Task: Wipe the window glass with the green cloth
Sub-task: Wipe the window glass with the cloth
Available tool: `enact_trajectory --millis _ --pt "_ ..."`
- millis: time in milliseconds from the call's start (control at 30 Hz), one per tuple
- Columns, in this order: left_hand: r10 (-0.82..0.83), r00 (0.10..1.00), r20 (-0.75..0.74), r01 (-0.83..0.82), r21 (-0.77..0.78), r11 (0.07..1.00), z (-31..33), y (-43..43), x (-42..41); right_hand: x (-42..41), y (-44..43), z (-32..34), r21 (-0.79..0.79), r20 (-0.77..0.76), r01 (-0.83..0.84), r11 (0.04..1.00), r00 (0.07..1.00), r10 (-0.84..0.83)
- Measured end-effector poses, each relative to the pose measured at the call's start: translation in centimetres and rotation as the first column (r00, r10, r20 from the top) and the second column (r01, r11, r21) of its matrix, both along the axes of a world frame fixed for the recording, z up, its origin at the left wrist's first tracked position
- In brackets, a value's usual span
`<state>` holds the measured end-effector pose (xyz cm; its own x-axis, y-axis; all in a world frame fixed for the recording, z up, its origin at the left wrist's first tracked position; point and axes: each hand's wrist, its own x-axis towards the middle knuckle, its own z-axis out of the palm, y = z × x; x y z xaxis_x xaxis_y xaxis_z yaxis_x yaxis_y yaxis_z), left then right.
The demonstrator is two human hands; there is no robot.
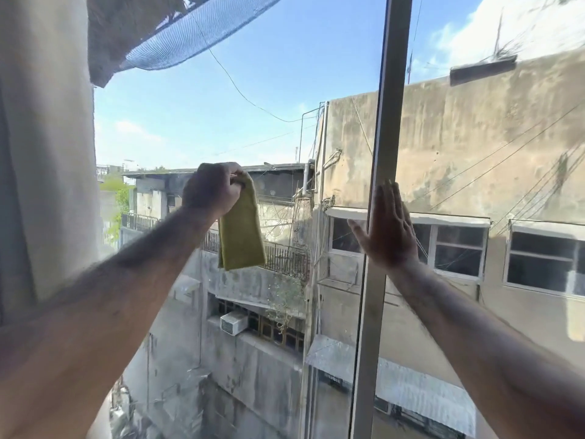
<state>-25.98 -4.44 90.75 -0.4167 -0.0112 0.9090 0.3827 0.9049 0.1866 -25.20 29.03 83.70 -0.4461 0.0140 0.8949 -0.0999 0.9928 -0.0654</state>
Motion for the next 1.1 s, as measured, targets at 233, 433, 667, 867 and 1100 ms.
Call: enact_trajectory --millis 233,433,667,867,1100 --pt "-0.073 0.979 -0.191 0.084 0.053 0.995 -1.7 2.1 -5.2 -4.8 1.0 -2.3 0.008 -0.148 0.058 0.998 0.987 -0.057" --pt "-0.023 0.968 -0.249 0.029 0.018 0.999 -6.3 4.0 -11.2 -7.6 1.8 -3.1 0.025 -0.291 0.084 0.996 0.954 -0.073" --pt "0.040 0.928 -0.370 -0.081 -0.097 0.992 -8.0 13.5 -13.5 -9.4 2.6 -3.5 0.043 -0.405 0.066 0.997 0.913 -0.043" --pt "-0.244 0.904 -0.351 -0.150 -0.795 0.588 -12.0 9.1 -13.3 -9.0 2.4 -3.5 0.032 -0.418 0.054 0.998 0.908 -0.036" --pt "0.062 0.931 -0.359 -0.073 -0.015 0.997 -5.2 12.8 -12.8 -9.4 2.6 -3.5 0.026 -0.433 0.050 0.998 0.901 -0.034"
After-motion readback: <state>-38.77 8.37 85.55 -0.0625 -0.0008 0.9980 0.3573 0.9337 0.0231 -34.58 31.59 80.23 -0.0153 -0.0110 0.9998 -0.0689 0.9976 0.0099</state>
